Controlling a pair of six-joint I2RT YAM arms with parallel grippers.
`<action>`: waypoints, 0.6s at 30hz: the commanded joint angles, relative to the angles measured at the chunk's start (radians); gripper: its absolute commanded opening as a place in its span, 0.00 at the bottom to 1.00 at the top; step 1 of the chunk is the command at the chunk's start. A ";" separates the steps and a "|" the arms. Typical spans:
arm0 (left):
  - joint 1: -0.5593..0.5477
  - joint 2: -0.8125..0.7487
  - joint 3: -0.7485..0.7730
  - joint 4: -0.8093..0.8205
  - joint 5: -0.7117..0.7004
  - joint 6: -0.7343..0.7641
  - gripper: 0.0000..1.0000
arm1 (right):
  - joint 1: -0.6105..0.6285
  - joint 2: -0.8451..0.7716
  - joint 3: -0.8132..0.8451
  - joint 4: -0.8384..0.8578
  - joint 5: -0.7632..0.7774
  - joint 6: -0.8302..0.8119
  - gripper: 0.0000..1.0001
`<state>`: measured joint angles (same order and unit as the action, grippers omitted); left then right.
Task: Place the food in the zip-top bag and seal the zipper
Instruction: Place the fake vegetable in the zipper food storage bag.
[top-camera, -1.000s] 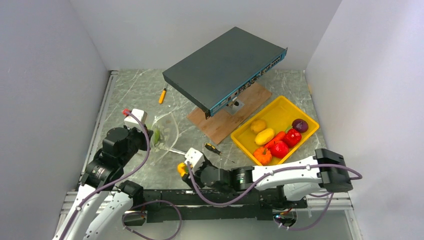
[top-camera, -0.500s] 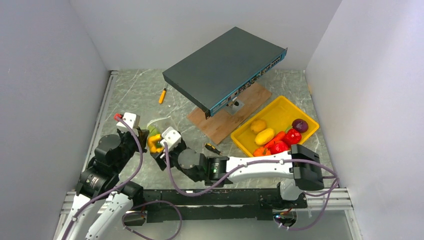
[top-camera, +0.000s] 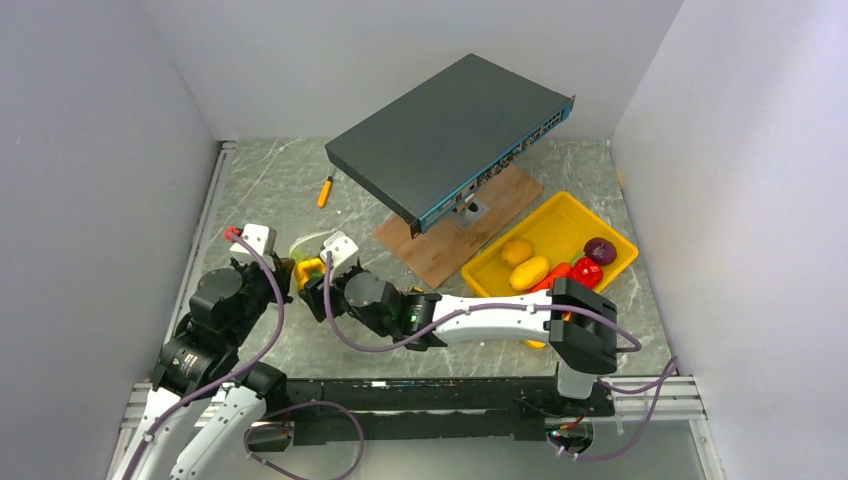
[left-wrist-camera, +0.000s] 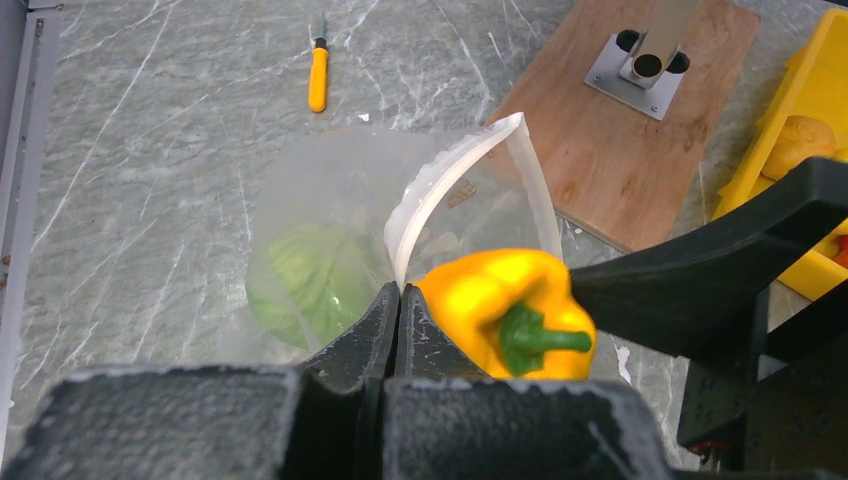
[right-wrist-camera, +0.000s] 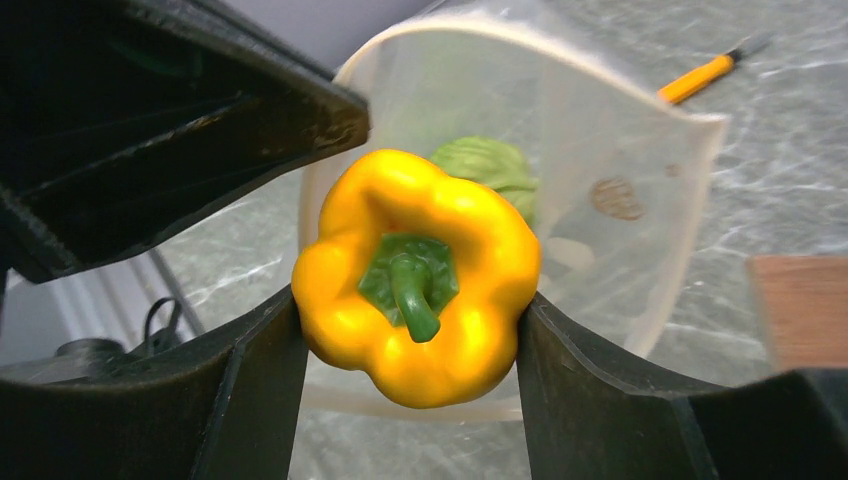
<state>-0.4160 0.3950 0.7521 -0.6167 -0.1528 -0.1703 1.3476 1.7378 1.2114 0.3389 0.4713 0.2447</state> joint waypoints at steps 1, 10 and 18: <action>-0.004 -0.002 0.007 0.028 -0.013 -0.009 0.00 | -0.019 0.009 0.006 0.090 -0.141 0.069 0.37; -0.004 0.000 0.007 0.029 -0.026 -0.010 0.00 | -0.099 0.081 0.044 0.095 -0.291 0.115 0.63; -0.004 0.002 0.007 0.026 -0.040 -0.012 0.00 | -0.116 0.118 0.082 0.060 -0.325 0.100 0.89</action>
<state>-0.4160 0.3962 0.7521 -0.6167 -0.1703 -0.1707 1.2278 1.8484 1.2163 0.3832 0.1860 0.3489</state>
